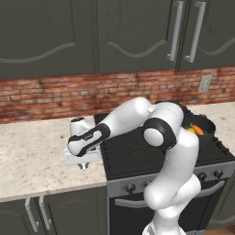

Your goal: Put the lemon and carrot in the pot. Retrieve the spatula and lightly stir the vegetables in the pot.

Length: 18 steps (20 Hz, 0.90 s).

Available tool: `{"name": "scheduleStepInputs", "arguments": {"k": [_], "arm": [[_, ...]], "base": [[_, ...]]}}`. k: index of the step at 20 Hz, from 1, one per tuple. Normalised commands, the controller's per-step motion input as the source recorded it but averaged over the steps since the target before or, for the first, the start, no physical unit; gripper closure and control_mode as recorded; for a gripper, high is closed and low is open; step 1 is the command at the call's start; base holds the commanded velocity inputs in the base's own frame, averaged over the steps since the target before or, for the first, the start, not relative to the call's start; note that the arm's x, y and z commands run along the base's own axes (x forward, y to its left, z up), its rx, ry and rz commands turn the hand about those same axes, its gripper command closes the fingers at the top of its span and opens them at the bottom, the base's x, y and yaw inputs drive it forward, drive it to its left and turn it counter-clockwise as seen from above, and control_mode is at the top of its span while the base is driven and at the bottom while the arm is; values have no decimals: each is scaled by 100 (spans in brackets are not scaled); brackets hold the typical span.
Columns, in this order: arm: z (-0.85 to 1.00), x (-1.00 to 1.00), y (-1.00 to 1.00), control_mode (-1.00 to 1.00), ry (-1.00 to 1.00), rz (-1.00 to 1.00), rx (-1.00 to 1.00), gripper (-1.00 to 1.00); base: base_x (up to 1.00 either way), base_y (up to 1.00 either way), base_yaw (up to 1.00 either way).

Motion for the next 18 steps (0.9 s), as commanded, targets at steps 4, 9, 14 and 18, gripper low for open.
{"name": "scheduleStepInputs", "arguments": {"k": [4,9,14,18], "arm": [[0,0,0,-100,3,0,0,100],[13,-52,-10,-100,-4,0,6,100],[48,-100,-38,-100,-20,0,12,100],[88,-100,-54,-100,-19,2,7,100]], "base": [[0,0,0],[0,0,0],[0,0,0],[0,0,0]]}}
